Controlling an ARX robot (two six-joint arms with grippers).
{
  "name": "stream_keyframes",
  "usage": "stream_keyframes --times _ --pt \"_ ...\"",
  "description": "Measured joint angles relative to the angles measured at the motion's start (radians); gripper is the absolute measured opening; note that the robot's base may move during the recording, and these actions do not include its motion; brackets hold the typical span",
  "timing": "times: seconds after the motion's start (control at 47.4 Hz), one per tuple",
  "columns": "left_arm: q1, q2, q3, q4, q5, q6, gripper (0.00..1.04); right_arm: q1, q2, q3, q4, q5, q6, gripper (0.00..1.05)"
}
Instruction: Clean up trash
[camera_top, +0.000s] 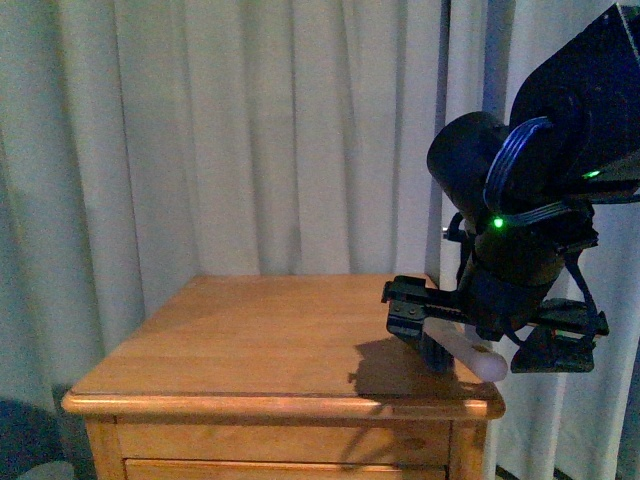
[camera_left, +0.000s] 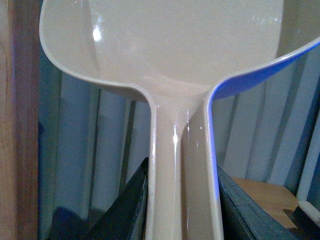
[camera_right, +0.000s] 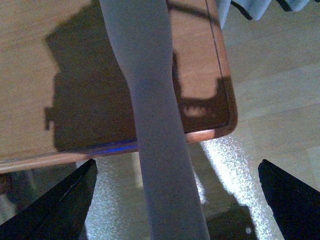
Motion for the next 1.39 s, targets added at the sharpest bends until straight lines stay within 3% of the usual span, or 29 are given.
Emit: stream_keyframes --times 0.042,0.253,0.485,0.696,0.886,1.181,1.287,1.392 --pt "0.000 0.000 0.000 0.000 0.000 0.000 0.28 0.002 0.012 0.005 0.000 -0.001 0.008 0.95" --pt "0.000 0.000 0.000 0.000 0.000 0.000 0.28 0.002 0.045 0.006 0.012 0.000 0.014 0.55" --pt "0.000 0.000 0.000 0.000 0.000 0.000 0.28 0.002 0.045 0.005 0.035 0.006 0.003 0.22" --pt "0.000 0.000 0.000 0.000 0.000 0.000 0.28 -0.002 0.025 -0.036 0.108 0.051 -0.062 0.19" --pt "0.000 0.000 0.000 0.000 0.000 0.000 0.28 0.006 -0.080 -0.177 0.309 0.124 -0.204 0.19" --pt "0.000 0.000 0.000 0.000 0.000 0.000 0.28 0.058 -0.471 -0.579 0.814 0.167 -0.539 0.19" --pt "0.000 0.000 0.000 0.000 0.000 0.000 0.28 0.066 -0.658 -0.740 0.922 0.194 -0.628 0.19" --pt "0.000 0.000 0.000 0.000 0.000 0.000 0.28 0.064 -0.894 -0.906 0.919 0.240 -0.665 0.19"
